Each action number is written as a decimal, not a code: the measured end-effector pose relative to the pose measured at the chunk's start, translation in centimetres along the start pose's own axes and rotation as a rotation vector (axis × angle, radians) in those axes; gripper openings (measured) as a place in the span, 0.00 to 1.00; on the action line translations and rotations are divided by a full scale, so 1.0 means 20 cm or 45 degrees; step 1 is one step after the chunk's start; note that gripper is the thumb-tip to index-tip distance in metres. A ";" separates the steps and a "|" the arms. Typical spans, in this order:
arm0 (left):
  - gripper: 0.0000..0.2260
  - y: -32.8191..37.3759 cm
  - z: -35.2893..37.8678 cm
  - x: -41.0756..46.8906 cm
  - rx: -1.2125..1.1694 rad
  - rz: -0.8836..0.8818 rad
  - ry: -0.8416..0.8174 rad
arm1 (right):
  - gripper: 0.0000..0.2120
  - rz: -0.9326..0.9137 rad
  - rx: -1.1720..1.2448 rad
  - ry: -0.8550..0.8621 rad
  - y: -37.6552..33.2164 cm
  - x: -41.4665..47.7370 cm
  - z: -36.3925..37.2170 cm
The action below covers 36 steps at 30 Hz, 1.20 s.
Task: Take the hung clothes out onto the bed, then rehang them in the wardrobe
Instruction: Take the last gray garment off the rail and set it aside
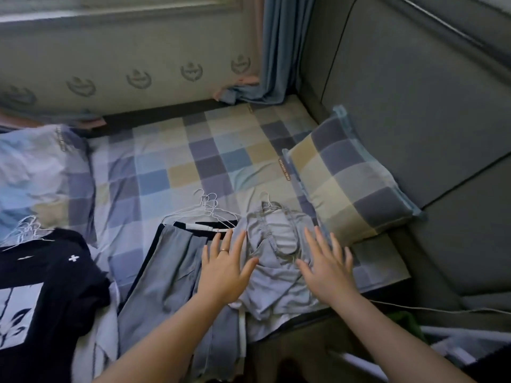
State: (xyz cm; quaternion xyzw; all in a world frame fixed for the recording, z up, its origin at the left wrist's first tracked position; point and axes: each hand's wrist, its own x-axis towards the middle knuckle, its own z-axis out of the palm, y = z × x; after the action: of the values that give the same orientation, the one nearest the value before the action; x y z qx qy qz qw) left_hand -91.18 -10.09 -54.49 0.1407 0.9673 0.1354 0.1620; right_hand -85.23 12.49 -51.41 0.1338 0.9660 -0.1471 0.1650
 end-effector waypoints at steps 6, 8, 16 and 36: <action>0.32 -0.20 0.17 0.41 -0.045 -0.007 -0.135 | 0.33 0.068 -0.081 -0.115 -0.01 0.35 0.19; 0.32 -0.26 0.31 0.54 -0.051 -0.025 -0.192 | 0.33 0.088 -0.103 -0.163 0.02 0.49 0.29; 0.30 -0.38 1.00 1.16 -0.114 -0.085 -0.289 | 0.32 0.168 -0.104 -0.302 0.29 1.23 0.90; 0.26 -0.46 1.73 2.26 -0.319 -0.380 -0.115 | 0.32 0.156 -0.086 -0.191 0.82 2.50 1.60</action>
State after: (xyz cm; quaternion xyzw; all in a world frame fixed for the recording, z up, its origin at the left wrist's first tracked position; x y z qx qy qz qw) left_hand -122.19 3.30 -101.31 -0.0198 0.9447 0.2228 0.2399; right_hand -116.76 27.62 -102.22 0.1754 0.9454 -0.1137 0.2501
